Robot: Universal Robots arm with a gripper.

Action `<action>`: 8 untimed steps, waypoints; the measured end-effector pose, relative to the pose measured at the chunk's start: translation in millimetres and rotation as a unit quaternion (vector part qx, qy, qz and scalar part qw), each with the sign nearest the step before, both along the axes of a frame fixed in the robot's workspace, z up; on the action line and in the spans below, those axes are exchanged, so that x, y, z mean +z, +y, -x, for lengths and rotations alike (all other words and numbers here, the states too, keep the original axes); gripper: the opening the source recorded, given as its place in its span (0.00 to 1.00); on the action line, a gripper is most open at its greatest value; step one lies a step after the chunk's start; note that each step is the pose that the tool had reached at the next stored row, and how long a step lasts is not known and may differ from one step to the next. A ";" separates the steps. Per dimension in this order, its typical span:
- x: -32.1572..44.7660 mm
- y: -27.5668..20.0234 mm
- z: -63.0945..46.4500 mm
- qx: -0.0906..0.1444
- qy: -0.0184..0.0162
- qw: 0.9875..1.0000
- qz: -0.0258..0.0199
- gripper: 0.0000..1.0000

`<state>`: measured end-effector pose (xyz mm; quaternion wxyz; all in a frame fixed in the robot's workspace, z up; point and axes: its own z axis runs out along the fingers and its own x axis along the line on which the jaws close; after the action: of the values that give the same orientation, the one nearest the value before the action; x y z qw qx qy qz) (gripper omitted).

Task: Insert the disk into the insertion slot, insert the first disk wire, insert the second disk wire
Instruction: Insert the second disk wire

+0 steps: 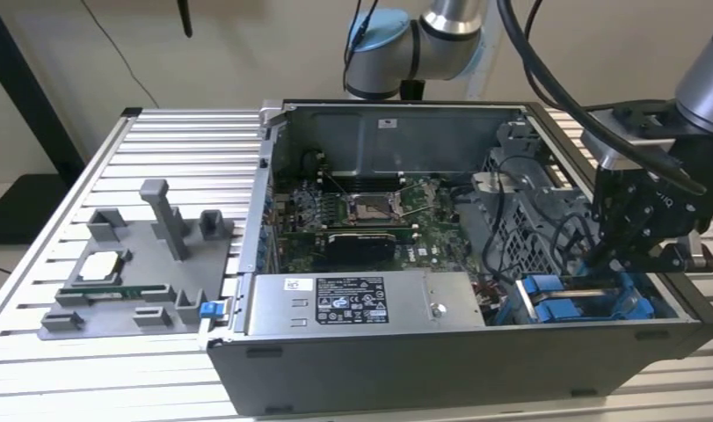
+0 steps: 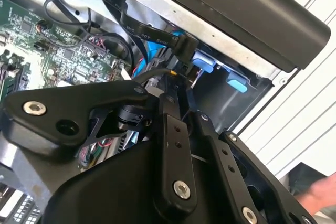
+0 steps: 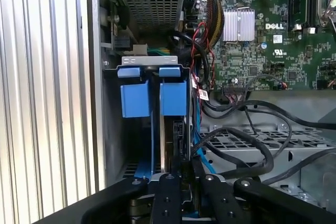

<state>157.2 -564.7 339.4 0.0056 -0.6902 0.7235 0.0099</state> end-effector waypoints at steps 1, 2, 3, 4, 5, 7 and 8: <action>-0.4 0.0 0.0 0.000 0.000 1.000 0.000 0.00; -0.6 0.0 0.0 0.000 0.000 1.000 0.000 0.00; -0.6 0.0 0.0 0.000 0.000 1.000 0.000 0.00; -0.6 0.0 0.0 0.000 0.000 1.000 0.000 0.00; -0.6 0.0 0.0 0.000 0.000 1.000 0.000 0.00; -2.0 0.0 0.0 0.000 0.000 1.000 0.000 0.00; -3.2 0.0 0.0 0.000 0.000 1.000 0.000 0.00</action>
<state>157.2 -564.7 336.2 0.0059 -0.6902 0.7235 0.0098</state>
